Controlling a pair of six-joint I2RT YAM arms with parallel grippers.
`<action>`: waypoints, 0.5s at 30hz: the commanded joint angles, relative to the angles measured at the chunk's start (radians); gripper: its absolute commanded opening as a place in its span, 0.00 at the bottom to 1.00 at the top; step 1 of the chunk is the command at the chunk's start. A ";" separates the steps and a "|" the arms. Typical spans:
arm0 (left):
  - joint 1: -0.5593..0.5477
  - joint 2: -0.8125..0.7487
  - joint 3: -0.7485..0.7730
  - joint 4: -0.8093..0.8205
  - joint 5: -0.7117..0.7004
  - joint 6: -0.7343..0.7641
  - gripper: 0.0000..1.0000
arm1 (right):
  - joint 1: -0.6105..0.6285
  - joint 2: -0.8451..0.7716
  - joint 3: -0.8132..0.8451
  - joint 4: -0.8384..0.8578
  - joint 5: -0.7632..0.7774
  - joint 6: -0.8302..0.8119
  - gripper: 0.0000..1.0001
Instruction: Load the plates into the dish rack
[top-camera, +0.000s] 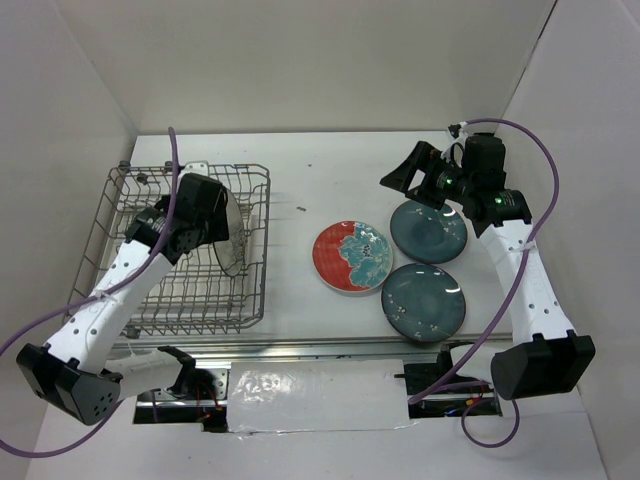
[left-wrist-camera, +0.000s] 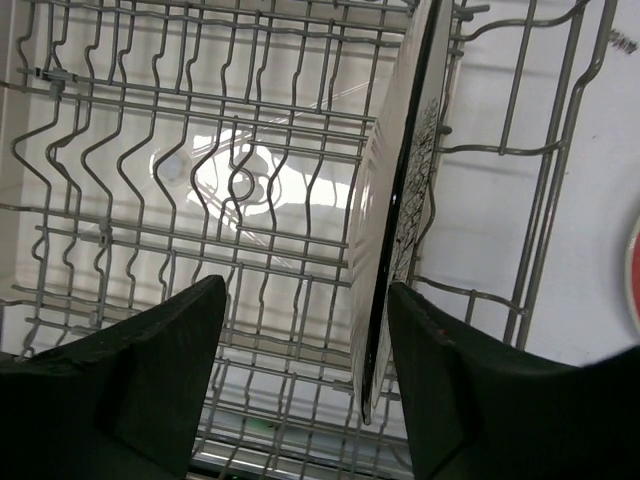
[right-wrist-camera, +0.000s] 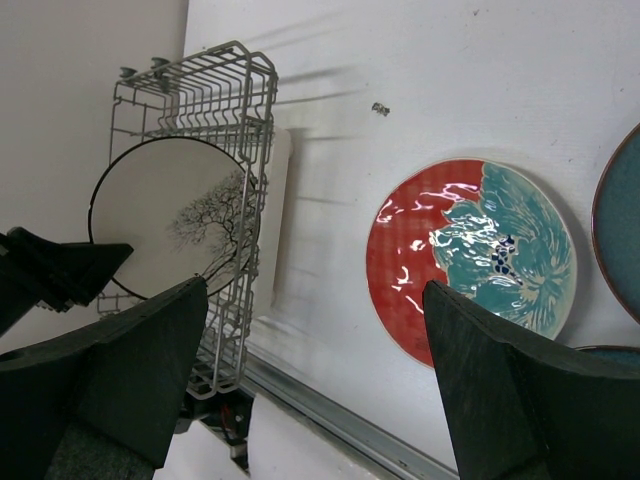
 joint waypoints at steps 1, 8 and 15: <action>0.005 -0.028 0.002 0.053 -0.012 0.031 0.80 | 0.001 0.001 -0.009 0.025 -0.011 0.008 0.94; 0.005 -0.005 0.082 0.051 -0.027 0.059 0.99 | 0.024 0.009 -0.009 0.019 0.019 0.004 0.95; 0.042 -0.006 0.255 0.050 -0.089 0.165 0.99 | 0.058 -0.019 -0.136 -0.021 0.283 -0.012 0.94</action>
